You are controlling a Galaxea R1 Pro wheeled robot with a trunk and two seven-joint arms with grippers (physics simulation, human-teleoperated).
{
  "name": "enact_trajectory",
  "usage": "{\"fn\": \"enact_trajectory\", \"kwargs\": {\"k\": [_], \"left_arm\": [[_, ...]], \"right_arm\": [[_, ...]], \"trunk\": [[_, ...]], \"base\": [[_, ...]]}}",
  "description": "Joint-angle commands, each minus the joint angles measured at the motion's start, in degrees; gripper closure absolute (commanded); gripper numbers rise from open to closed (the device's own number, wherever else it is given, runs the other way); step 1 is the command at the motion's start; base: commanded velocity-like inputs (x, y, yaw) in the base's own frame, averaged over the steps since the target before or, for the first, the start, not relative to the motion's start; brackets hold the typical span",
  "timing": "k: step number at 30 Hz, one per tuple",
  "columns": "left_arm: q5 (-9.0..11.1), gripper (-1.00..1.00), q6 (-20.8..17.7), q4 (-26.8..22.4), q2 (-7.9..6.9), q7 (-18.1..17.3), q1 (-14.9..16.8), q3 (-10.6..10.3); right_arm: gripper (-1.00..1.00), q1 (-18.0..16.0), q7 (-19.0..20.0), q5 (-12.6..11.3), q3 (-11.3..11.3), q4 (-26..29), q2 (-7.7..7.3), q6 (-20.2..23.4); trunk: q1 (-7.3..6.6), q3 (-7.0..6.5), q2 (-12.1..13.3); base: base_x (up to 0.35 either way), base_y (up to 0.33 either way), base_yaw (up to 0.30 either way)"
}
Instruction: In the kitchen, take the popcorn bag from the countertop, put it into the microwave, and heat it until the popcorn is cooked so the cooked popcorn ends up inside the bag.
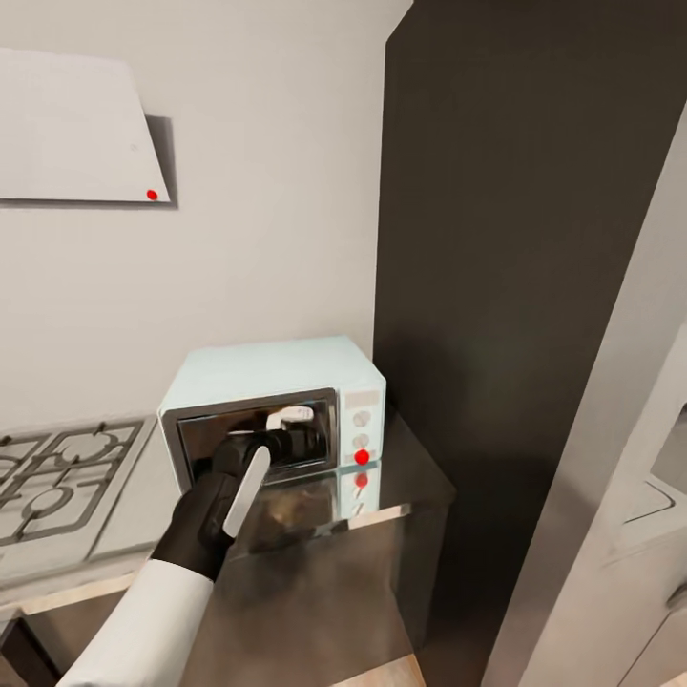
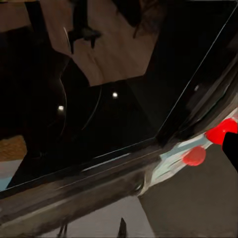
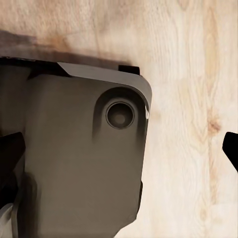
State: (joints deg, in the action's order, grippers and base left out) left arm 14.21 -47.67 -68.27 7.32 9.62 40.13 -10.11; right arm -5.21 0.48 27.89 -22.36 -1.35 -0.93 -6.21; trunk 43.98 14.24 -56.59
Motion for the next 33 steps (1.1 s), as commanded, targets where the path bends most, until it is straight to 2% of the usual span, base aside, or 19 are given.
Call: {"fn": "enact_trajectory", "kwargs": {"k": [1,6,9,12,19,22,26,33], "left_arm": [[1.2,-1.0,5.0,1.6,-0.02,0.7,0.0,-0.1],[2.0,-1.0,4.8,1.5,-0.02,0.7,0.0,-0.1],[4.8,-1.0,4.6,1.4,-0.02,0.7,0.0,-0.1],[5.9,-1.0,4.5,1.5,-0.02,0.8,0.0,-0.1],[6.1,-1.0,4.4,1.4,0.01,0.8,0.0,-0.1],[6.1,-1.0,4.4,1.3,0.54,0.9,0.0,-0.1],[6.1,-1.0,4.4,1.4,1.0,4.5,-0.1,-0.1],[6.1,-1.0,4.4,3.1,1.21,6.5,-0.1,-0.1]], "right_arm": [[-1.0,-0.1,0.0,0.4,-0.5,-0.1,-0.04,-0.3],[-1.0,-0.1,0.0,0.4,-0.5,-0.1,-0.04,-0.3],[-1.0,-0.1,0.0,0.4,-0.5,-0.1,-0.04,-0.3],[-1.0,-0.1,0.0,0.4,-0.6,-0.1,-0.04,-0.3],[-1.0,-0.1,0.0,0.3,-0.6,-0.1,-0.04,-0.3],[-1.0,-0.1,0.0,0.3,-0.6,-0.1,-0.04,-0.3],[-1.0,-0.1,-0.2,0.4,-0.6,-0.1,-0.04,-0.2],[-1.0,-0.1,-0.6,0.4,-0.6,-0.1,-0.04,-0.3]], "trunk": [[0.25,0.08,0.0],[0.25,0.08,0.0],[0.25,0.08,0.0],[0.25,0.08,0.0],[0.25,0.08,0.0],[0.25,0.08,0.0],[0.25,0.08,0.0],[0.25,0.08,0.0]], "base": [[0.141,0.0,0.0],[-0.08,0.006,0.0],[-0.306,0.067,0.0],[-0.326,0.081,0.0],[-0.329,0.083,0.0],[-0.328,0.084,0.0],[-0.327,0.084,0.0],[-0.328,0.084,0.0]]}}
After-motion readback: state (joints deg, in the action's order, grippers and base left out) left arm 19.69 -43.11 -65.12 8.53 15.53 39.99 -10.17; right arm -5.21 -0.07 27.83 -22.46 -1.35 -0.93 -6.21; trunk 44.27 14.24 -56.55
